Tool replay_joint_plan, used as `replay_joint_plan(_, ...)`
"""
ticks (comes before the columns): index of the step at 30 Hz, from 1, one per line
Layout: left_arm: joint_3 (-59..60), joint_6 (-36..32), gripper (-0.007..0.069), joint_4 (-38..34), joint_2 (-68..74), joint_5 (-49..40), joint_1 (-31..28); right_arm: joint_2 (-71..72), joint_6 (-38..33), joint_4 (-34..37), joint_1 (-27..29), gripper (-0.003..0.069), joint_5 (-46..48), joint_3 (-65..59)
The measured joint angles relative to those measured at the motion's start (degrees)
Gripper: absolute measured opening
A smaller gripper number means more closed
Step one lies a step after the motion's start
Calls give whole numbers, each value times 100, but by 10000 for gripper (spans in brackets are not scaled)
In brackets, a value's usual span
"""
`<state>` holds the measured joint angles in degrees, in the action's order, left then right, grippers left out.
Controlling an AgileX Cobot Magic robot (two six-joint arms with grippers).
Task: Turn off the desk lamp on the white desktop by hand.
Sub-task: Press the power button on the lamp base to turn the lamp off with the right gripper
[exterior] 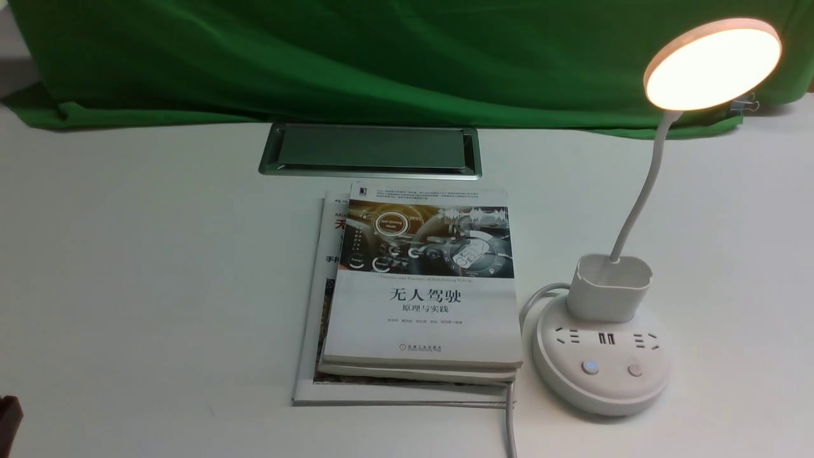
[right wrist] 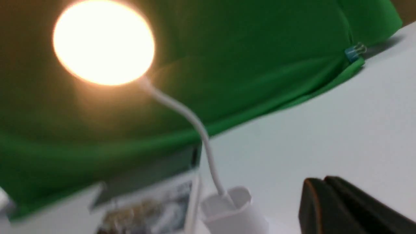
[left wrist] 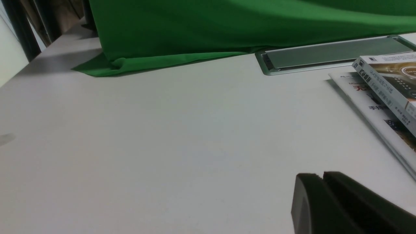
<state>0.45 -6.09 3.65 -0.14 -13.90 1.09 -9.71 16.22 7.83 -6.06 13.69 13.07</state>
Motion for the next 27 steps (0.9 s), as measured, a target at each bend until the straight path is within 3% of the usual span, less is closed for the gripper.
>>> replay_joint_plan(3,0,-5,20,0,0,0,0,-1085,-881,0,-202,53,1207,1113)
replay_joint_plan(6,0,-5,20,0,0,0,0,-2196,-1406,0,-266,50,2358,1974)
replay_joint_plan(10,0,-5,20,0,0,0,0,-3619,-1784,0,-274,48,3227,2675)
replay_joint_plan(14,0,-5,20,0,0,0,0,-4673,-1858,6,-370,47,3474,3022)
replay_joint_plan(22,0,-5,20,0,0,0,0,-6828,-1797,-26,-1377,41,3340,3636)
replay_joint_plan(27,0,-8,20,0,0,0,0,-7651,-1752,-38,-1572,41,3171,3950)
